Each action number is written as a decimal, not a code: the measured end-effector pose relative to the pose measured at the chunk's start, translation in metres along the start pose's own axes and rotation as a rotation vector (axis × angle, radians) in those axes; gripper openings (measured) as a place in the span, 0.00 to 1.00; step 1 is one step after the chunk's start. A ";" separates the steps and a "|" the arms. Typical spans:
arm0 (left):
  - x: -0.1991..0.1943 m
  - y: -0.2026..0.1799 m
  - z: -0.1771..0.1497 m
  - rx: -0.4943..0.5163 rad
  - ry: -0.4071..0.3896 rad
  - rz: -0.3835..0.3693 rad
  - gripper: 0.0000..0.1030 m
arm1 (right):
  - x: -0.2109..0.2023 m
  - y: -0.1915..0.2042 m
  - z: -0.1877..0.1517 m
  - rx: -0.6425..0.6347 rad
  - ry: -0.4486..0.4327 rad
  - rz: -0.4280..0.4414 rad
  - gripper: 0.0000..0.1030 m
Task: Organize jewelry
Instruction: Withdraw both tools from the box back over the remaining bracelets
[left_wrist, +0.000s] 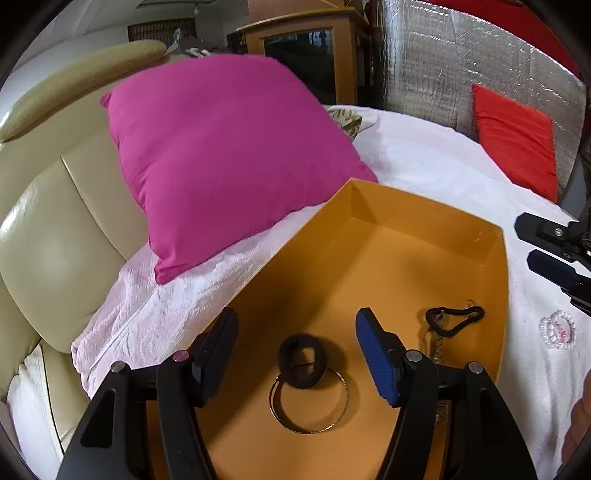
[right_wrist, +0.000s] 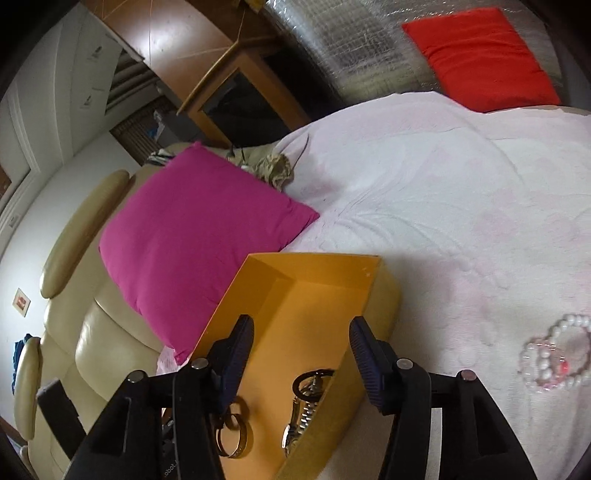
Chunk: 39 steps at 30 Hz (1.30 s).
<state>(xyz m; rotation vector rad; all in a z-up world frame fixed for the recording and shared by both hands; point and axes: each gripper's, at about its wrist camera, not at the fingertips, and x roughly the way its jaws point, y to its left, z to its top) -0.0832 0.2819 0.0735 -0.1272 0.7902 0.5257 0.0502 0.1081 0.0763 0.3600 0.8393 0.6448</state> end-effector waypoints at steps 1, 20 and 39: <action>-0.003 -0.002 0.000 0.004 -0.008 -0.004 0.67 | -0.005 -0.001 0.000 -0.003 -0.006 -0.006 0.56; -0.092 -0.116 -0.008 0.156 -0.176 -0.249 0.91 | -0.250 -0.164 -0.008 0.217 -0.222 -0.377 0.56; -0.059 -0.208 -0.023 0.263 -0.054 -0.257 0.91 | -0.296 -0.286 -0.031 0.488 -0.089 -0.358 0.56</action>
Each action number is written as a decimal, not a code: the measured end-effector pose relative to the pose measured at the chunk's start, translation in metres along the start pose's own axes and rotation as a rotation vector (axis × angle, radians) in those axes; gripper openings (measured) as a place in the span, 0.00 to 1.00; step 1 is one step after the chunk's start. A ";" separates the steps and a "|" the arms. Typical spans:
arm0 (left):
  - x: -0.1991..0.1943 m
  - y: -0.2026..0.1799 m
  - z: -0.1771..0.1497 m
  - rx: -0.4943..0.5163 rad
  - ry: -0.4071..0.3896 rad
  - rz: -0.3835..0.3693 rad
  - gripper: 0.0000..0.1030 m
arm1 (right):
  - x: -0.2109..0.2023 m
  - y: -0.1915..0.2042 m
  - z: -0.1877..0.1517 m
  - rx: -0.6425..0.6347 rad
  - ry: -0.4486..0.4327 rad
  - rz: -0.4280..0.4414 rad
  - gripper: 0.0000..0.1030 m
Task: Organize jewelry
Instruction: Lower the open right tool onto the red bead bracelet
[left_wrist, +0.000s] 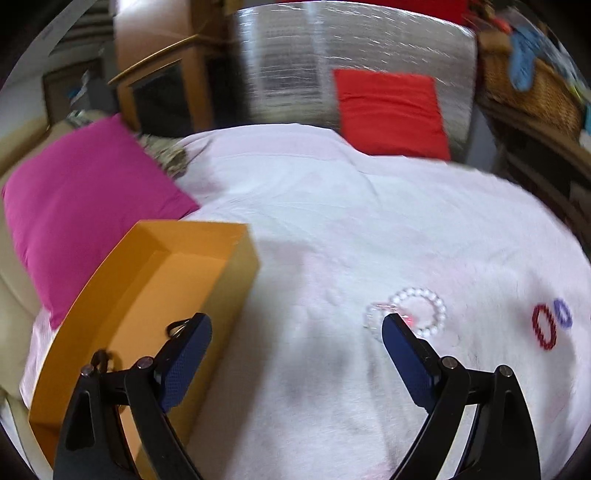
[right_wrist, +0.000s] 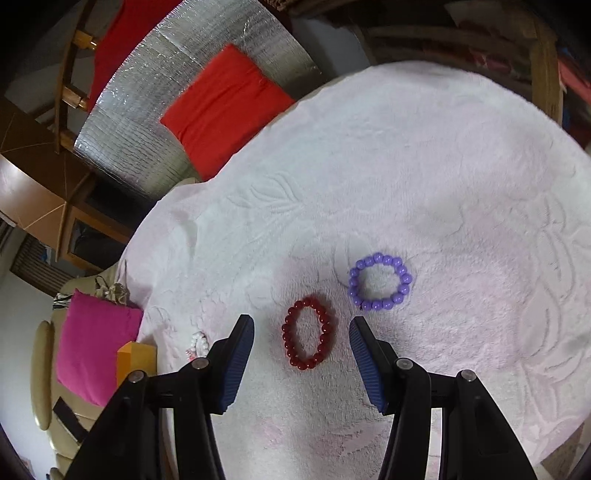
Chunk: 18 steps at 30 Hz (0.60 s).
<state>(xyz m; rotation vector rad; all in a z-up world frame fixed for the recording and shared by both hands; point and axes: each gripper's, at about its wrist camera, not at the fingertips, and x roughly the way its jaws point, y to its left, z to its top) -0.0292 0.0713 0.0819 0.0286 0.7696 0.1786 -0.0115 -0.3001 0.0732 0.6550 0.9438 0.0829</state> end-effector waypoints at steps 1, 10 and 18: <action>0.003 -0.006 0.001 0.014 0.002 -0.002 0.91 | 0.006 0.001 -0.001 -0.010 0.017 0.006 0.56; 0.047 -0.043 0.004 0.065 0.100 -0.035 0.91 | 0.057 0.006 -0.008 -0.082 0.080 -0.130 0.44; 0.062 -0.047 -0.002 0.087 0.138 -0.059 0.91 | 0.082 0.019 -0.012 -0.169 0.059 -0.222 0.33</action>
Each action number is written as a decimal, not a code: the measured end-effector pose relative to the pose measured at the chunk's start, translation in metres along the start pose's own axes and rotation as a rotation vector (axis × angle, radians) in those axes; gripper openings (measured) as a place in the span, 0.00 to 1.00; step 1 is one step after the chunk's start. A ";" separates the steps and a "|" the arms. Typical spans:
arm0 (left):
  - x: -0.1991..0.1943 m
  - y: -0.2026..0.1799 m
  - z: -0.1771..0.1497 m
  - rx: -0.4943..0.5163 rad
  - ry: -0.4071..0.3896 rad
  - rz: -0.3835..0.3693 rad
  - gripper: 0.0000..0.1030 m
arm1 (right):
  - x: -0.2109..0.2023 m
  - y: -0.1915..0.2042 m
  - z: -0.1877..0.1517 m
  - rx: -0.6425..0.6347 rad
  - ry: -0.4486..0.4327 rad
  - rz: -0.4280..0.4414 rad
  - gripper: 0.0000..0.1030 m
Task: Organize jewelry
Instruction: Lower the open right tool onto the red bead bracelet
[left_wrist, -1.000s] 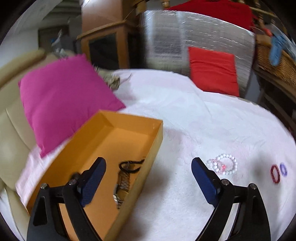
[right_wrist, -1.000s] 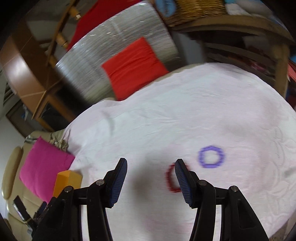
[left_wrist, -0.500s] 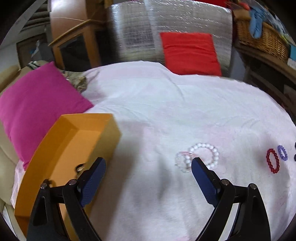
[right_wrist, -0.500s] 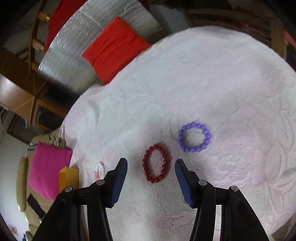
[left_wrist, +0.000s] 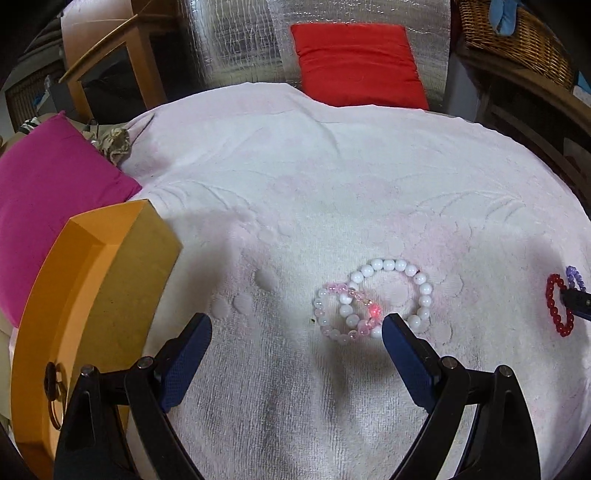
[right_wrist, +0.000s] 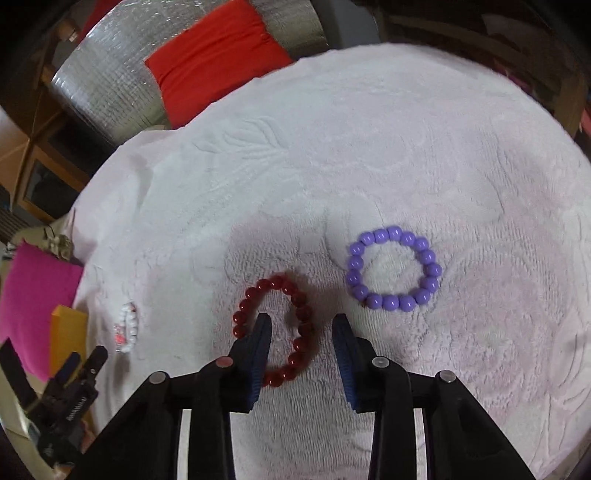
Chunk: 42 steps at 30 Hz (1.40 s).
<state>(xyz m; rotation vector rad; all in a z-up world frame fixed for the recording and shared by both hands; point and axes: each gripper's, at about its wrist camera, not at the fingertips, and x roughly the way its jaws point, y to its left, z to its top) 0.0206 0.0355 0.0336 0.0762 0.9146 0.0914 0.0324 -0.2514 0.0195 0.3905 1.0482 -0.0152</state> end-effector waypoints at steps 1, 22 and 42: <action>0.000 -0.001 -0.001 0.008 -0.002 0.001 0.90 | 0.001 0.002 -0.001 -0.003 0.001 0.000 0.33; -0.005 0.016 -0.004 0.023 0.005 0.088 0.59 | -0.010 0.013 0.004 0.051 -0.052 0.127 0.33; 0.010 -0.010 0.001 0.018 0.025 0.014 0.59 | 0.005 0.002 0.000 0.077 0.026 0.138 0.34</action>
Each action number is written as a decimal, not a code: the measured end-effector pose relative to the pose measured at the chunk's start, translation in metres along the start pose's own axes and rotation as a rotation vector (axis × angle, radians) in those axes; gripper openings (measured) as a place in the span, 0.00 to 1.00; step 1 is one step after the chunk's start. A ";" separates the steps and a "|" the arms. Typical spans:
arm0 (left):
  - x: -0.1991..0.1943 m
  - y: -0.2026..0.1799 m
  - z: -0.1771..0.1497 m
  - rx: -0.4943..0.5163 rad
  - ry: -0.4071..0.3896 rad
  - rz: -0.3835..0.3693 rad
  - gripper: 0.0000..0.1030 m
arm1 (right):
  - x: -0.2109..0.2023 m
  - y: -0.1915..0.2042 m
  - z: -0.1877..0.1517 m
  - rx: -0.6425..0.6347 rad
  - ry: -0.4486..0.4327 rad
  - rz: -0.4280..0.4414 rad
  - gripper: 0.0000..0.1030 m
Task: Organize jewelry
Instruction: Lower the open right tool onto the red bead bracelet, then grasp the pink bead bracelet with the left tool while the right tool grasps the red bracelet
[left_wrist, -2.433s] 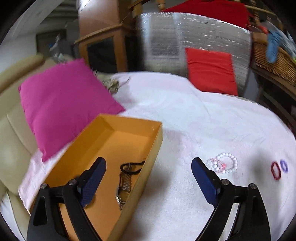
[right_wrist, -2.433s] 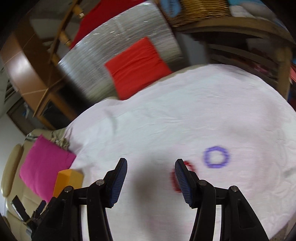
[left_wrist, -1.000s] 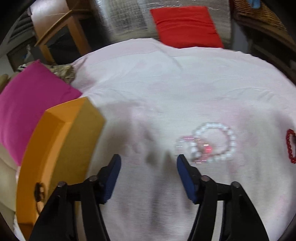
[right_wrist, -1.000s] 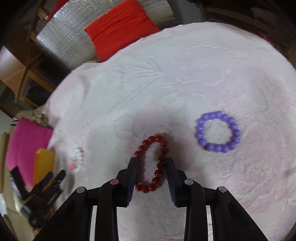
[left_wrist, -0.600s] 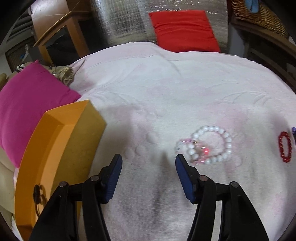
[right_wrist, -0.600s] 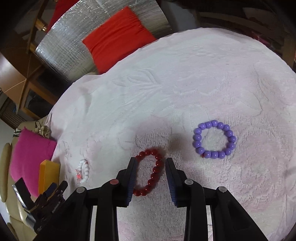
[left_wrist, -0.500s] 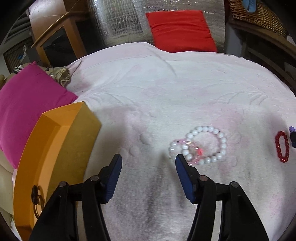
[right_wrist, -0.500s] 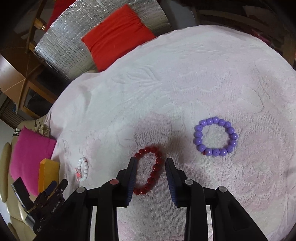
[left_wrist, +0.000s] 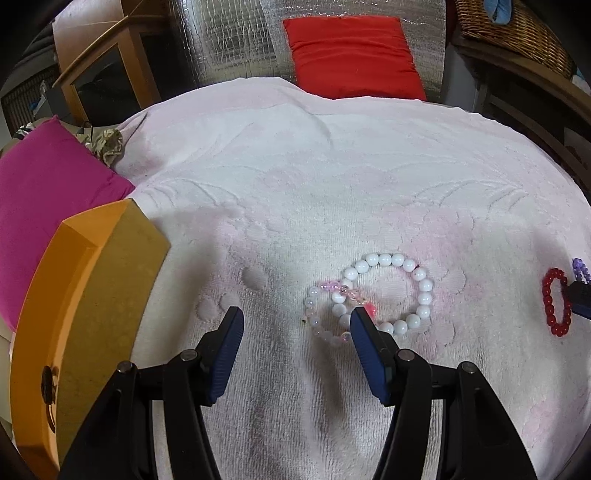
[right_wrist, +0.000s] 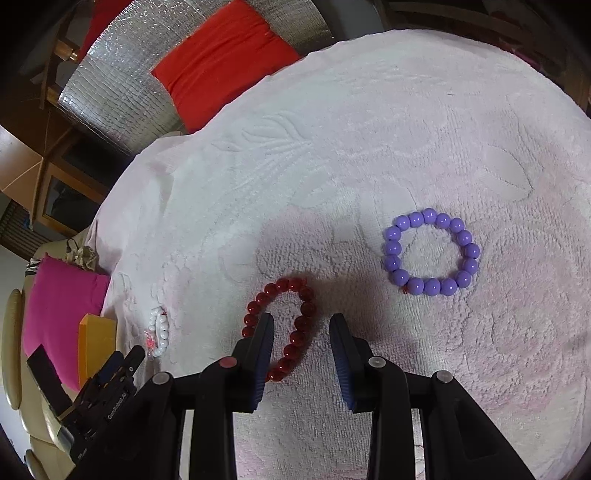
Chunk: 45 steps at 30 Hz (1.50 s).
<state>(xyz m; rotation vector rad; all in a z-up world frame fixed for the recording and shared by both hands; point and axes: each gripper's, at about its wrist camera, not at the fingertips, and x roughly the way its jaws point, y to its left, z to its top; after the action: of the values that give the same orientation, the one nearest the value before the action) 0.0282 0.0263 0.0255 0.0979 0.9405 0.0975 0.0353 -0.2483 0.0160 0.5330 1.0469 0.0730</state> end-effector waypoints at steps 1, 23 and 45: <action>0.001 0.000 0.001 0.001 0.000 0.001 0.59 | 0.000 0.000 0.000 -0.002 0.003 -0.002 0.34; -0.003 0.004 -0.004 0.024 0.000 0.003 0.30 | 0.004 0.007 -0.003 -0.007 0.002 -0.052 0.36; 0.000 0.012 0.003 -0.016 -0.006 -0.098 0.20 | 0.001 0.000 -0.003 0.004 0.014 -0.023 0.36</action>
<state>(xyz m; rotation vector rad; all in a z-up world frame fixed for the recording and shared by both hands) 0.0298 0.0376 0.0288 0.0372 0.9373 0.0139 0.0336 -0.2465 0.0141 0.5247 1.0668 0.0546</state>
